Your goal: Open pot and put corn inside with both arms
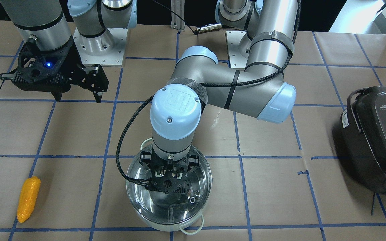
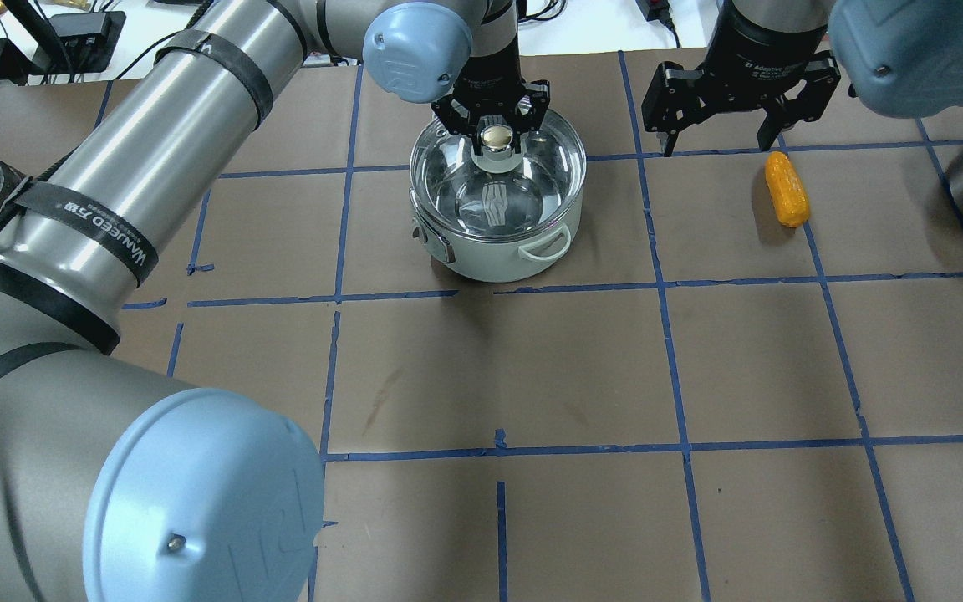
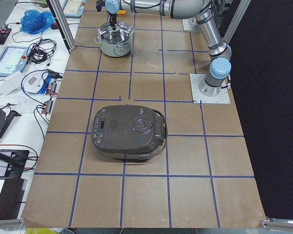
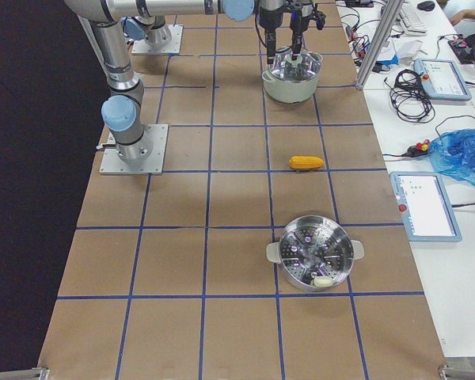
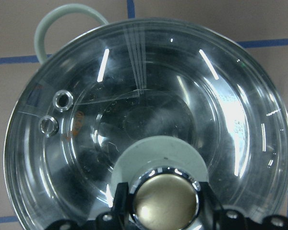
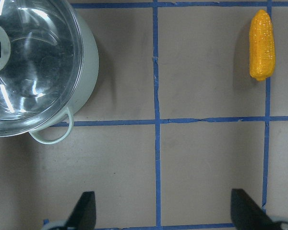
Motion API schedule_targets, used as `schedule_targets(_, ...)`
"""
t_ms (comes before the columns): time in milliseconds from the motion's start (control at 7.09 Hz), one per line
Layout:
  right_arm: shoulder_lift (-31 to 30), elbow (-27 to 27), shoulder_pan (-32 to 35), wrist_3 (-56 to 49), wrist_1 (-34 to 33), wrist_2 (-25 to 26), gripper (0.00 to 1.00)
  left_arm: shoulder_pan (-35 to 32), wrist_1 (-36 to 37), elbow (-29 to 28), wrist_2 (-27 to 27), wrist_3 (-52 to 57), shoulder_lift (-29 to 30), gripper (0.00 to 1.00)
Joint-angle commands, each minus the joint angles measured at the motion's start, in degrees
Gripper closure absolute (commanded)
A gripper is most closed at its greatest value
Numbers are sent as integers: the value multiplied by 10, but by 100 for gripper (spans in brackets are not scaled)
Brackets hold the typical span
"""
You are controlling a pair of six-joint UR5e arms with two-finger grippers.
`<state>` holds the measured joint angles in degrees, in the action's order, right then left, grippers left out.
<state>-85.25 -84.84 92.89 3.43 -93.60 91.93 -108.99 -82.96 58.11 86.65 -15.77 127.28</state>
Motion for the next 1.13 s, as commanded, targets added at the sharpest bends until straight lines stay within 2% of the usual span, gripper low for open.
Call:
schedule_targets(0,0,-1,0,0,0,0,0,10,-65,-4,1,10,-73,98)
schedule_targets(141,0,-1,-2,-1,0,0,0,57,-101,1,4,57,-103,98)
schedule_targets(282,0,-1,-2,-1,0,0,0,112,-106,10,4,92,-113,98)
schedule_targets(423,0,-1,0,-3,0,0,0,156,-103,18,5,168,-103,98)
schedule_targets(564,1,-2,-3,-5,0,-1,0,203,-66,50,4,211,-86,98)
schedule_targets(705,2,2,-7,-20,-2,-3,0,246,23,96,-2,216,-68,98)
schedule_targets(987,14,19,-38,-22,-11,-5,0,266,128,177,-4,244,-55,98)
